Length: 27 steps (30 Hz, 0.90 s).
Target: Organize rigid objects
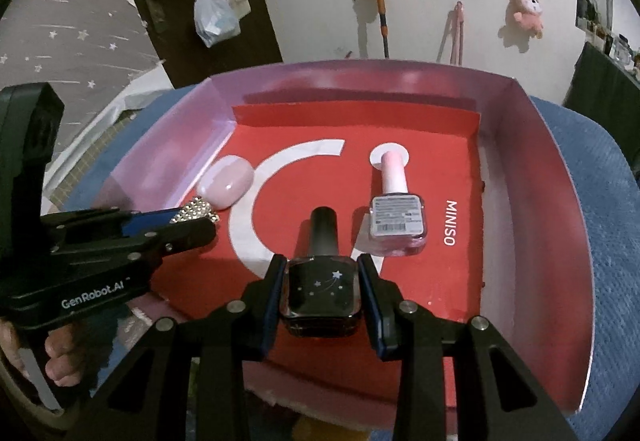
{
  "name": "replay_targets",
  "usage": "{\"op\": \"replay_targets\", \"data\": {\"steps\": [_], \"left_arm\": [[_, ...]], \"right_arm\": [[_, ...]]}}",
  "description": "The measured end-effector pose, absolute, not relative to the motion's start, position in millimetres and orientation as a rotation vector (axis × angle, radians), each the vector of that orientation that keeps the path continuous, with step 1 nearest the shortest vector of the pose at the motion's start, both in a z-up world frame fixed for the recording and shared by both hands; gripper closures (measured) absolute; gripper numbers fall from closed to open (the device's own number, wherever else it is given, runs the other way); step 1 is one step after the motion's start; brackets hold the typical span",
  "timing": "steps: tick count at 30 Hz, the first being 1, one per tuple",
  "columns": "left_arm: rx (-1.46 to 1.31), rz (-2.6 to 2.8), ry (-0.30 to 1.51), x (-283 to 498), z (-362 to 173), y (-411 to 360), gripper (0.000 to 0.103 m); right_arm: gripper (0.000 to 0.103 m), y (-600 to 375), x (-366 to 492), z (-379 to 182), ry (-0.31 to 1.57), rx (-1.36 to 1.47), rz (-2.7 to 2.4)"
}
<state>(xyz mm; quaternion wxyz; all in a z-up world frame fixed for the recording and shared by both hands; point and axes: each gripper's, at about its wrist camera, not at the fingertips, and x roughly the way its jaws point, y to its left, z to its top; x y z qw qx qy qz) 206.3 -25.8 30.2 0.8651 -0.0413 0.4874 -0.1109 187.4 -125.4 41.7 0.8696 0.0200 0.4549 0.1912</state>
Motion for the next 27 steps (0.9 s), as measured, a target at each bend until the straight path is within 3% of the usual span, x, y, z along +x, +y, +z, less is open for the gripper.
{"op": "replay_targets", "data": {"steps": [27], "left_arm": [[-0.090, -0.197, 1.017, 227, 20, -22, 0.079]], "right_arm": [[0.065, -138, 209, 31, 0.953, 0.055, 0.280]]}}
